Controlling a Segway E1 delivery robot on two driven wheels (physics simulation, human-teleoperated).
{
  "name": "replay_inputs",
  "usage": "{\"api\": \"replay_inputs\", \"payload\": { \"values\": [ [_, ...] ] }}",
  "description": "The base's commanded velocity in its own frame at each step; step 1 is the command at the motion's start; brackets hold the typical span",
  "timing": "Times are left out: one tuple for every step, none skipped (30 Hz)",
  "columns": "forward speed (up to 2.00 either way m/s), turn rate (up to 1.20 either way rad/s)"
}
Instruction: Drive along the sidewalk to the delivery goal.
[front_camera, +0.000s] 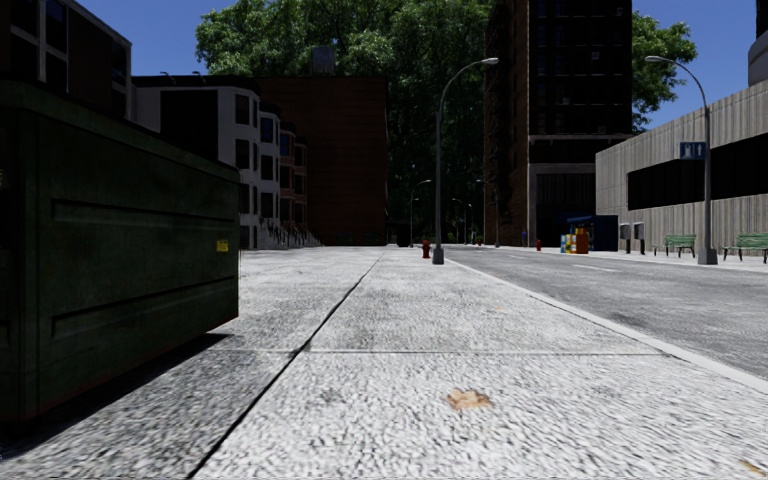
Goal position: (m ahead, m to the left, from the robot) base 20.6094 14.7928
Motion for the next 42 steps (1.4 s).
{"api": "replay_inputs", "payload": {
  "values": [
    [2.0,0.0],
    [1.99,0.0],
    [1.95,0.0],
    [1.94,0.0],
    [1.94,0.0],
    [1.96,0.0],
    [1.96,0.0],
    [1.96,0.0],
    [1.96,0.0],
    [1.96,0.0],
    [1.96,0.0],
    [1.96,0.0],
    [1.96,0.0],
    [1.96,0.0],
    [1.96,0.0],
    [1.96,0.0],
    [1.96,0.0],
    [1.96,0.0],
    [1.96,0.0],
    [1.96,0.0],
    [1.96,0.0],
    [1.96,0.0],
    [1.96,0.05],
    [1.96,0.21],
    [1.96,0.37],
    [1.97,0.44],
    [1.97,0.46],
    [1.97,0.46],
    [1.97,0.47],
    [1.97,0.53],
    [1.97,0.57],
    [1.97,0.6],
    [1.97,0.61],
    [1.97,0.62],
    [1.97,0.62],
    [1.97,0.62],
    [1.97,0.62],
    [1.97,0.62],
    [1.98,0.62],
    [1.98,0.62],
    [1.98,0.62],
    [1.98,0.62]
  ]
}}
